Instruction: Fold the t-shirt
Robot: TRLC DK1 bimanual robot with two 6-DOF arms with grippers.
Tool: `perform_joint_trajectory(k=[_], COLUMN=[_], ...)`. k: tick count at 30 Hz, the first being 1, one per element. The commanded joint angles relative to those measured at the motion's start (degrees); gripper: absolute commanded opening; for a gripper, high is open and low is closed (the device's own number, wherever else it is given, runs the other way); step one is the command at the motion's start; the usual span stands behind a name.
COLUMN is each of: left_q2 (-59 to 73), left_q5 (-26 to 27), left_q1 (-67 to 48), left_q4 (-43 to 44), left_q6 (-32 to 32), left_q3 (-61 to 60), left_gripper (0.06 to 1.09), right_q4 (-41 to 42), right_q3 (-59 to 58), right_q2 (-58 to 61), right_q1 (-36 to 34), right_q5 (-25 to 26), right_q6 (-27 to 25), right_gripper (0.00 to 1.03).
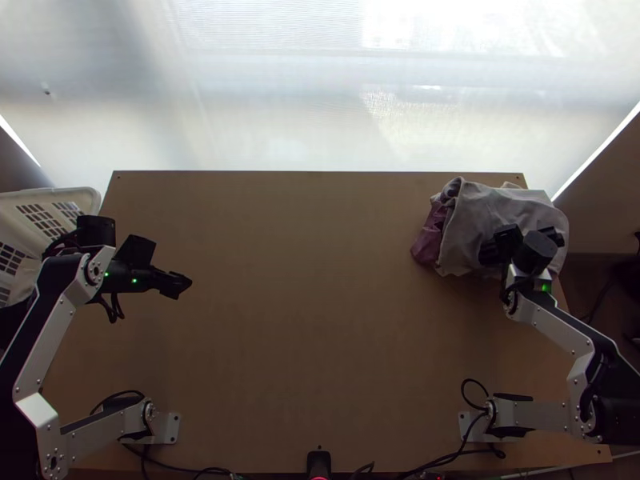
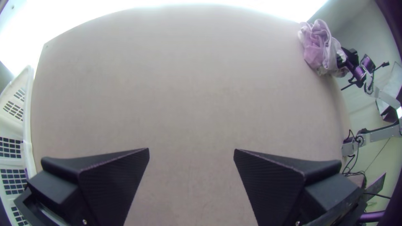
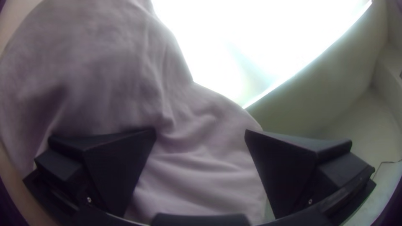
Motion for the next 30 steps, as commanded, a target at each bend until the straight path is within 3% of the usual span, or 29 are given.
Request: perform_joint_trajectory(k=[1, 13, 19, 30], left_q2=[-0.95, -2.27, -3.41, -4.46], left_q5=[0.01, -0.34, -0.34, -0.34], left_q1=[0.65, 1.88, 3.11, 3.37], left_q4=[-0.14, -0.23, -0.58, -0.67], left_q6=[0.05, 0.14, 0.85, 1.20], left_q3=[-0.59, -1.20, -1.82, -2.96], left_gripper=[1.04, 1.04, 1.04, 1.04], right_q4=[0.01, 1.50, 0.71, -0.52], right_q3=[-2.67, 11.48, 15.44, 7.44], right_q2=[2.62, 16.34, 13.87, 4.73], right_q1=[3.45, -5.60, -6.04, -4.90], right_q5=[-0.26, -1.32, -1.41, -2.90], right_q6=[-2.87, -6.65, -6.91, -6.21], right_gripper=[0.99, 0.99, 0.99, 0.99])
